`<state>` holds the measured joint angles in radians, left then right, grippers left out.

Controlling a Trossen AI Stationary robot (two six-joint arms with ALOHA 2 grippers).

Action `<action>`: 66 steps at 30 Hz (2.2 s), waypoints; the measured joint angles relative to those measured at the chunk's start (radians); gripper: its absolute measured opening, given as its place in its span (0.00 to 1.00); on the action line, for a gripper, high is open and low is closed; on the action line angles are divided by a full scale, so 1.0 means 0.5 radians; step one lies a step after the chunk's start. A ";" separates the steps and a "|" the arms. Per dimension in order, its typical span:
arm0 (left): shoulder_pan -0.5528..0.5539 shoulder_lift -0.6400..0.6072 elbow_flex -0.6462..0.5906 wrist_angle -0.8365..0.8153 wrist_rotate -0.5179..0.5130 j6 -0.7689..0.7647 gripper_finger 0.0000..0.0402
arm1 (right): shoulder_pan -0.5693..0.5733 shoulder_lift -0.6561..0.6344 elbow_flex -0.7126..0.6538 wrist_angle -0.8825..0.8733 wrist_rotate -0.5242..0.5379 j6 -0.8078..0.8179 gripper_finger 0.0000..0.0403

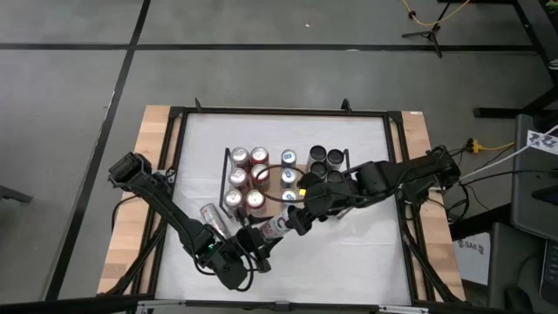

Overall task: Place canned beverage on shelf
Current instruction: Put the white-pink soda can on the shelf aligned with the other white-pink soda can

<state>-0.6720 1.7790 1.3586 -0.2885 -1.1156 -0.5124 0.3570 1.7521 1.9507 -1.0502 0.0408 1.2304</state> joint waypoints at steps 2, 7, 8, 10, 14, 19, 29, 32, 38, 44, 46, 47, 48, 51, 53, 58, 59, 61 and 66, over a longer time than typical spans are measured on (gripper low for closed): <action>0.000 0.000 0.000 0.004 0.000 0.001 0.65 | -0.012 0.000 0.000 0.002 0.000 -0.001 0.89; 0.002 0.000 0.000 0.013 -0.001 0.002 0.65 | -0.013 0.000 0.000 -0.023 0.000 0.000 0.89; 0.003 0.000 0.000 0.016 -0.005 0.002 0.65 | -0.013 0.000 0.000 -0.044 0.000 0.000 0.89; 0.004 0.000 0.000 0.015 -0.006 0.002 0.65 | -0.013 0.000 0.000 -0.086 0.000 0.000 0.89; 0.005 0.000 0.000 0.015 -0.005 0.002 0.65 | -0.022 0.000 0.000 -0.101 0.010 -0.013 0.89; 0.005 0.000 0.000 0.014 -0.004 0.002 0.65 | -0.027 0.000 0.000 -0.102 -0.011 -0.037 0.89; 0.005 0.000 0.000 0.021 -0.002 0.001 0.65 | -0.026 0.010 0.000 -0.068 -0.068 -0.063 0.89; 0.005 0.000 0.000 0.024 -0.003 0.001 0.65 | -0.026 0.010 0.000 0.006 -0.087 -0.063 0.89; 0.005 0.000 0.000 0.027 -0.003 0.001 0.65 | -0.050 0.010 0.000 -0.004 -0.106 -0.063 0.89; 0.005 0.000 0.000 0.029 -0.005 0.001 0.65 | -0.093 0.010 0.000 -0.005 -0.122 -0.056 0.89; 0.004 -0.001 0.000 0.029 -0.010 0.001 0.65 | -0.106 0.010 0.000 -0.038 -0.121 -0.015 0.89; 0.005 -0.001 0.000 0.029 -0.013 0.001 0.65 | -0.115 0.010 0.000 -0.066 -0.122 -0.010 0.89; 0.005 -0.001 0.000 0.028 -0.014 0.001 0.65 | -0.117 0.010 0.000 -0.093 -0.122 -0.009 0.89; 0.005 -0.001 0.000 0.026 -0.007 0.001 0.65 | -0.117 0.010 0.001 -0.142 -0.122 -0.008 0.89; 0.005 -0.001 0.000 0.027 -0.014 0.001 0.65 | -0.117 0.010 0.001 -0.109 -0.152 -0.015 0.89; 0.005 -0.003 0.001 0.028 -0.021 0.001 0.65 | -0.117 0.026 0.001 -0.033 -0.196 -0.062 0.89; 0.005 -0.003 0.001 0.028 -0.021 0.001 0.65 | -0.117 0.030 0.001 -0.035 -0.208 -0.062 0.89; 0.005 -0.003 0.001 0.028 -0.023 0.001 0.65 | -0.117 0.054 0.001 -0.018 -0.244 -0.064 0.89; 0.005 -0.003 0.001 0.028 -0.025 0.001 0.65 | -0.115 0.109 0.000 0.054 -0.383 -0.095 0.89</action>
<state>-0.6697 1.7775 1.3590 -0.2745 -1.1280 -0.5121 0.2997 1.8065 1.9507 -1.0231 -0.1507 1.1829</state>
